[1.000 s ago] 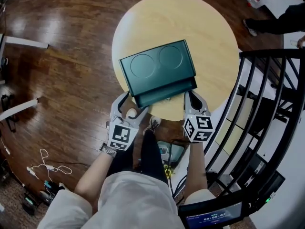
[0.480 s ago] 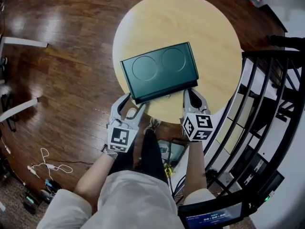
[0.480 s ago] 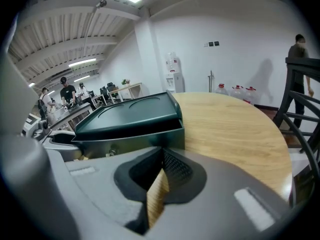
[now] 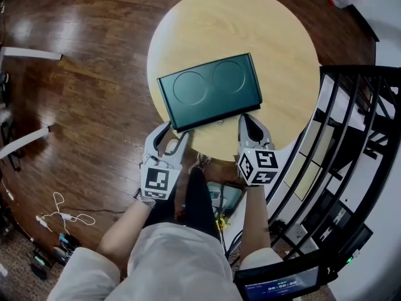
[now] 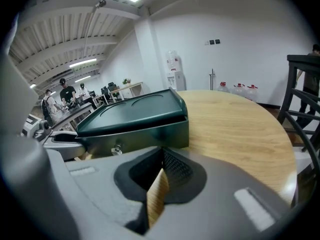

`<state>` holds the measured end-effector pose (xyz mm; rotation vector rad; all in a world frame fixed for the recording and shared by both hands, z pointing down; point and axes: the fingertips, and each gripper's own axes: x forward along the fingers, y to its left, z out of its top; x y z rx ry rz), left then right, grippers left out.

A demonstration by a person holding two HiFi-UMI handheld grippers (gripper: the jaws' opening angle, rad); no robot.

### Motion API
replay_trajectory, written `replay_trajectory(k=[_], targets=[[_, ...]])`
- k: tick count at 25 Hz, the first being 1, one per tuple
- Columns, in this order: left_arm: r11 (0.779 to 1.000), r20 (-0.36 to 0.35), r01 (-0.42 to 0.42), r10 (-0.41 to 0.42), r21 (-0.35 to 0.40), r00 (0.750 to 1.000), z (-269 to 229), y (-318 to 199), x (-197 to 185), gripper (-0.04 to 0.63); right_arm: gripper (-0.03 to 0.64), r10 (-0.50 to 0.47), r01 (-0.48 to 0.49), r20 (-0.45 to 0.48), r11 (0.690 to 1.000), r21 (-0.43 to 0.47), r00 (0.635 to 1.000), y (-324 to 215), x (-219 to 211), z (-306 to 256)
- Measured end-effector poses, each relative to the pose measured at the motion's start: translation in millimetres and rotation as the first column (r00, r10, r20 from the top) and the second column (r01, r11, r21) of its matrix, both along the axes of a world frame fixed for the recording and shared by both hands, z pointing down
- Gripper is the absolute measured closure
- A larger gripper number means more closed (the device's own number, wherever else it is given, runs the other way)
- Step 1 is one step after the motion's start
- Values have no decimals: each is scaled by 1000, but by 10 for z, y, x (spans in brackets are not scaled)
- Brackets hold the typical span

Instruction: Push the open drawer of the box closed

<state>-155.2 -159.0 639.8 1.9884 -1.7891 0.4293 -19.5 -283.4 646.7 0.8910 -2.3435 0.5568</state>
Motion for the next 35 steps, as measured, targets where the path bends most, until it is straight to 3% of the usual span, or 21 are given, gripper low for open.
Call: replay_trajectory(k=[7,11,22,26,29,35], targets=[[1000,12,19,-19,9,1000,8,-6,-26,413,614,-5,5,4,1000,-4,1000,27,13,3],[999,20,44,-44,18,999,23,-10,-83,466,614,-5,5,5,1000,-3,1000,31,26,10],[999,31,46,-47,17,998,26,-34,-72,474,614,-9,9,8,1000,-7,1000,68,56,1],[998,77,55,-54,-18,996,28,-63,-94,473,614,-9,9,21,1000,3,1000,75,45,-95],[997,97,76,-73,-25,993,-21,-64,-117,508,614,-12,11,46,1000,21,999,31,18,-243],[998,152,61,-64,24,986,-293,-60,-128,557,614,-2,-4,108,998,63,994,117,82,-644]])
